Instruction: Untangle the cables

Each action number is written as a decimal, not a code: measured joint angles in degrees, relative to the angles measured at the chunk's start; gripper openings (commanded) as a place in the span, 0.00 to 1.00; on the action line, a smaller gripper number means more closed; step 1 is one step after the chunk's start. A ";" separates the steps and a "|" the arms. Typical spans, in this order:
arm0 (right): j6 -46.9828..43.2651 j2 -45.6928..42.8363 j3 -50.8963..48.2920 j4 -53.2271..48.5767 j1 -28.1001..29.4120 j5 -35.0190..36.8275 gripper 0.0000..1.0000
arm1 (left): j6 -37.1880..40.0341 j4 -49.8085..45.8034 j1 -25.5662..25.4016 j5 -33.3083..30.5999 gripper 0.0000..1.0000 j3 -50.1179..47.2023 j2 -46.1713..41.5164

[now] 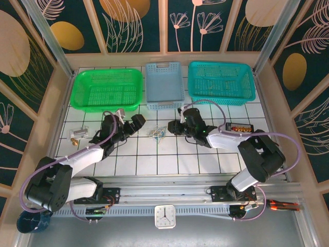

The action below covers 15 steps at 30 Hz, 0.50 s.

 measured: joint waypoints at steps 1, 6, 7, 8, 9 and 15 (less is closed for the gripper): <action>0.02 0.42 0.00 0.04 0.00 -0.35 0.30 | 0.11 -0.02 0.00 0.15 0.99 0.00 0.00; 0.07 2.25 0.00 0.70 0.00 -1.86 0.30 | 0.15 0.00 0.00 0.59 0.99 0.00 0.22; 0.07 2.58 0.00 0.92 0.02 -2.08 0.30 | 0.15 0.00 0.00 0.66 0.99 0.02 0.31; 0.07 2.89 0.02 1.11 0.04 -2.27 0.30 | 0.15 0.02 0.00 0.74 0.99 0.07 0.44; 0.09 3.17 0.04 1.29 0.11 -2.34 0.30 | 0.15 0.07 0.00 0.76 0.99 0.11 0.57; 0.33 5.31 1.07 2.45 1.18 -3.39 0.32 | 0.13 0.85 -0.02 1.64 0.99 0.11 1.62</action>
